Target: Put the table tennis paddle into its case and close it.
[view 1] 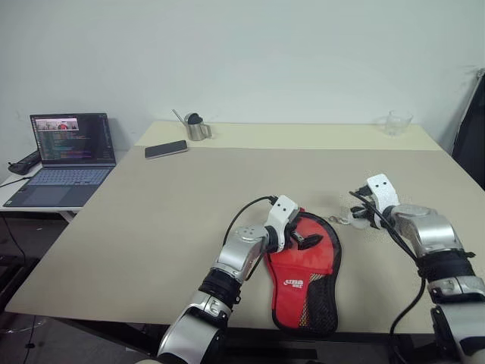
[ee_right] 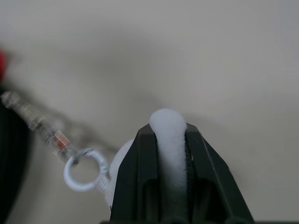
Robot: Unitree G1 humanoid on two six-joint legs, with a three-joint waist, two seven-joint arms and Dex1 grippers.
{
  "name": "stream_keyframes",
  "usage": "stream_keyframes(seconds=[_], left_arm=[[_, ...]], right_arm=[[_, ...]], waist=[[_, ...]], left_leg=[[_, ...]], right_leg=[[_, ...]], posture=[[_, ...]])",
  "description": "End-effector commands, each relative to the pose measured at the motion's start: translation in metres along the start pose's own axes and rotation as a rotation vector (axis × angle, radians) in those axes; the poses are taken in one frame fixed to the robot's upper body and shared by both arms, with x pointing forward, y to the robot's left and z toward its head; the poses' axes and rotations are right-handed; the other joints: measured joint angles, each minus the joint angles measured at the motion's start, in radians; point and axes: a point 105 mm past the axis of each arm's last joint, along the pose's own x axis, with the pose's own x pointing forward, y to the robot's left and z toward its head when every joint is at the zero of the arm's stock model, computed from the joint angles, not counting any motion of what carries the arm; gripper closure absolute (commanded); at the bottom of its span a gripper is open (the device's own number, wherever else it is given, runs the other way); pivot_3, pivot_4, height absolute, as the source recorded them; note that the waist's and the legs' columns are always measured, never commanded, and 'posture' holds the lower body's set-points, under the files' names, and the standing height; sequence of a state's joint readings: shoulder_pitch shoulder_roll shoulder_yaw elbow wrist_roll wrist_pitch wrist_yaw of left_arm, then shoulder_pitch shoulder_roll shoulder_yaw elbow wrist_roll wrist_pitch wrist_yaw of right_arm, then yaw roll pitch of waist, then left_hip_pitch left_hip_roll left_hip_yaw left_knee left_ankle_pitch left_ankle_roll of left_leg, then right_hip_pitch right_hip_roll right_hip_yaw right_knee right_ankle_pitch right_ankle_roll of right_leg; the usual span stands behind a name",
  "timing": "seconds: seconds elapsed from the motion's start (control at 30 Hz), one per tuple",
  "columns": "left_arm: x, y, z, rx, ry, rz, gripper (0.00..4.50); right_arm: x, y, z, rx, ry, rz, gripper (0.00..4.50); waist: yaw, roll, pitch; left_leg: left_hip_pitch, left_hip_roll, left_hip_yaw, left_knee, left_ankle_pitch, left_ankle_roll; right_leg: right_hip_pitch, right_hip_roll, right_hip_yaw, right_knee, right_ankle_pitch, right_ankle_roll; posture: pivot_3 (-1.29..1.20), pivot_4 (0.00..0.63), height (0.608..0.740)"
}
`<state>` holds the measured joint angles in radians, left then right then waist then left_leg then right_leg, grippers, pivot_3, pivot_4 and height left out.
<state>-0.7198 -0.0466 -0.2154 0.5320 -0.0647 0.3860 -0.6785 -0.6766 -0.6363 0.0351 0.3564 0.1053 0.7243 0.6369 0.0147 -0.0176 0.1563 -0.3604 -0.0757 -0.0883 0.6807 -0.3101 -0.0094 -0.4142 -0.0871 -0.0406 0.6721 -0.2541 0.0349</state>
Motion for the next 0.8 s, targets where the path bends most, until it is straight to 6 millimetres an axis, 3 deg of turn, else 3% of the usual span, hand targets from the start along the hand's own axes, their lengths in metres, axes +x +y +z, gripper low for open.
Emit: stream_keyframes(seconds=[0.03, 0.23, 0.6, 0.8], left_arm=[[0.005, -0.007, -0.024, -0.043, 0.08, -0.024, 0.0], [0.006, -0.007, -0.024, -0.038, 0.084, -0.033, 0.0], [0.005, -0.008, -0.025, -0.036, 0.094, -0.042, 0.0], [0.006, -0.009, -0.026, -0.034, 0.102, -0.049, 0.0]], right_arm=[[-0.022, 0.028, -0.003, -0.19, 0.005, 0.175, 4.28], [-0.043, 0.04, -0.018, -0.321, 0.04, 0.285, 4.28], [-0.07, 0.033, -0.046, -0.412, 0.13, 0.365, 4.28], [-0.091, 0.039, -0.065, -0.433, 0.191, 0.472, 4.28]], waist=[[0.007, 0.0, 0.0], [0.011, 0.0, 0.0], [0.018, 0.0, 0.0], [0.025, 0.0, 0.0]], left_leg=[[0.0, 0.0, -0.002, 0.0, 0.0, 0.0], [0.0, -0.001, -0.01, -0.001, 0.0, 0.001], [-0.003, -0.001, -0.014, -0.001, -0.001, 0.0], [-0.004, -0.001, -0.02, -0.002, -0.001, 0.0]], right_leg=[[0.001, 0.0, -0.002, -0.001, 0.0, 0.0], [0.008, 0.001, -0.009, -0.014, 0.002, 0.004], [0.01, -0.001, -0.013, -0.018, 0.002, 0.004], [0.013, -0.001, -0.02, -0.025, 0.002, 0.004]], posture=[[0.0, 0.15, 0.74], [0.0, 0.15, 0.74], [0.0, 0.15, 0.74], [0.0, 0.15, 0.74]])
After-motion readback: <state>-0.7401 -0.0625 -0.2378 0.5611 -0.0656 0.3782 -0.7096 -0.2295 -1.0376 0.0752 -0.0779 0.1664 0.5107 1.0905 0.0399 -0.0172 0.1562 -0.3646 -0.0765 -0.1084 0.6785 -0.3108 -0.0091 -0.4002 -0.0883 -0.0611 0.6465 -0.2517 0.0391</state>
